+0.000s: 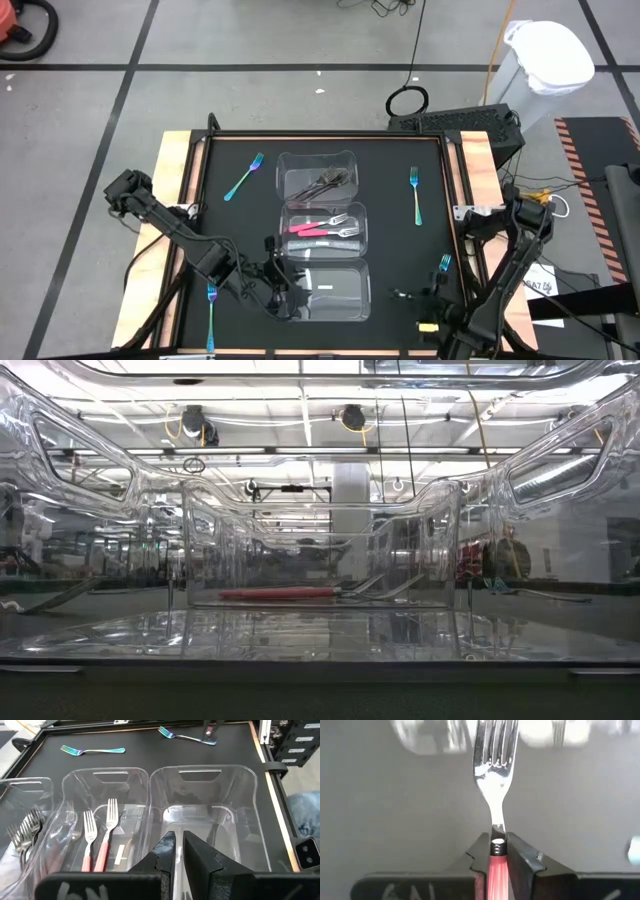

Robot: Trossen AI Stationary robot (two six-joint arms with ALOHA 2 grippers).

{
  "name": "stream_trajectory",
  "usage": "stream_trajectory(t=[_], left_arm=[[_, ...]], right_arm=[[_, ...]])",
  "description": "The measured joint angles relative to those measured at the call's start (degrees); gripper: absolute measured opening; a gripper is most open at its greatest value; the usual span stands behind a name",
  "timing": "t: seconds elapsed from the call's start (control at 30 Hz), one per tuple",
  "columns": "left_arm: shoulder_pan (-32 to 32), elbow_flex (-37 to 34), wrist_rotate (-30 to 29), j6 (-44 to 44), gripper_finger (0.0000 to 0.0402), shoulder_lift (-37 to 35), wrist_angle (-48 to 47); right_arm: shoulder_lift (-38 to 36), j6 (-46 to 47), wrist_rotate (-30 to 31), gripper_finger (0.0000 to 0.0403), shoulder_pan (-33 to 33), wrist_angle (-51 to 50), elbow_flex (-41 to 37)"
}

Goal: Sort silverware by color (type)
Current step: Put the right pink fork into the middle transparent bin

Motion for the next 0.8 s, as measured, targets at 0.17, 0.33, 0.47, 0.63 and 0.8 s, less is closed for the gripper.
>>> stream_trajectory(t=[0.17, 0.33, 0.47, 0.63, 0.8], left_arm=[[0.0, 0.0, -0.1, -0.4, 0.0038, 0.5, 2.5], [-0.7, 0.0, 0.0, 0.1, 0.0038, 1.9, 5.5], [-0.7, 0.0, 0.1, 0.1, 0.0038, 2.2, 7.5], [-0.8, 0.0, 0.0, 0.1, 0.0038, 2.2, 12.1], [-1.3, 0.0, -0.6, 4.2, 0.0038, 3.9, 18.3]], right_arm=[[0.0, -10.7, 6.9, 0.0036, -1.1, 0.4, 4.1], [0.0, -19.0, 8.2, 0.0036, -2.8, 0.4, 7.2], [-0.5, -24.1, 8.2, 0.0036, -3.7, 1.2, 8.7], [-3.1, -32.5, 8.5, 0.0036, -4.0, 5.8, 8.7], [-5.6, -41.6, 11.7, 0.0036, -3.0, 11.8, 8.6]])
